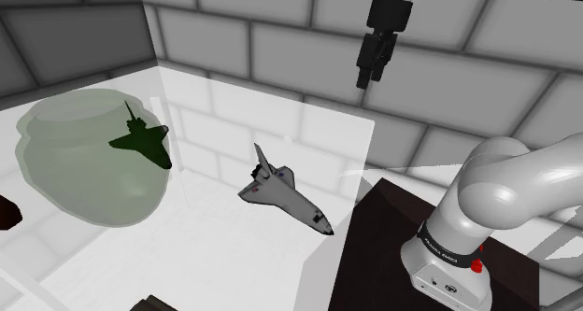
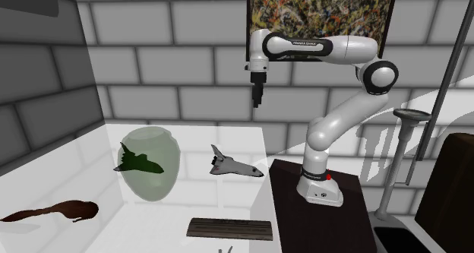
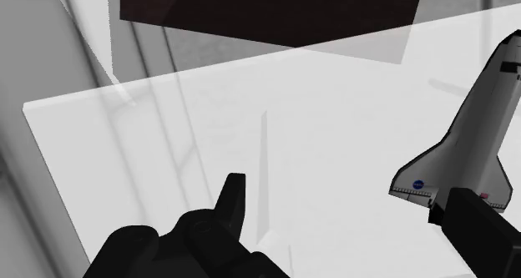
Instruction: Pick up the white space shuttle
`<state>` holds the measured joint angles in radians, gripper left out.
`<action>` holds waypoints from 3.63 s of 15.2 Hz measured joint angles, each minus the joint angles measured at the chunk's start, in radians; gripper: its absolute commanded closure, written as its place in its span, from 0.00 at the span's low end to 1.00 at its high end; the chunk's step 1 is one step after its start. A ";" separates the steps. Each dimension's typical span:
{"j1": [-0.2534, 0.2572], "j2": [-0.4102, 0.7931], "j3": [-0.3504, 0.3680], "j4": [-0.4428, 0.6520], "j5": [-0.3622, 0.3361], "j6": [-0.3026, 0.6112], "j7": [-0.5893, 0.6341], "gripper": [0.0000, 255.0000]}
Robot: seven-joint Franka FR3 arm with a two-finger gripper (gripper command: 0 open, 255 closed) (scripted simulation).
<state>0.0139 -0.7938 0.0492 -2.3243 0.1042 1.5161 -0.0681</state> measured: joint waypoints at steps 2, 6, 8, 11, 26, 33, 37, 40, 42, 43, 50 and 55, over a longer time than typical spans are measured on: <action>0.002 -0.002 0.008 -0.012 0.007 0.010 0.009 0.00; 0.022 0.003 0.083 -0.077 0.066 0.083 0.094 0.00; 0.031 0.017 0.120 -0.105 0.096 0.128 0.134 0.00; 0.048 0.043 0.182 -0.136 0.143 0.190 0.200 0.00; 0.088 0.311 0.451 -0.186 0.280 0.545 0.447 0.00; 0.087 0.342 0.467 -0.224 0.288 0.615 0.442 1.00; 0.087 0.342 0.467 -0.225 0.288 0.616 0.442 1.00; 0.087 0.342 0.467 -0.224 0.288 0.616 0.441 1.00; 0.087 0.338 0.465 -0.223 0.287 0.610 0.442 1.00; 0.088 0.331 0.462 -0.218 0.287 0.598 0.442 1.00; 0.087 0.292 0.438 -0.153 0.273 0.494 0.452 1.00; 0.084 0.272 0.422 -0.106 0.263 0.427 0.457 1.00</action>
<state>0.0978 -0.5216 0.4709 -2.4301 0.3675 1.9435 0.3893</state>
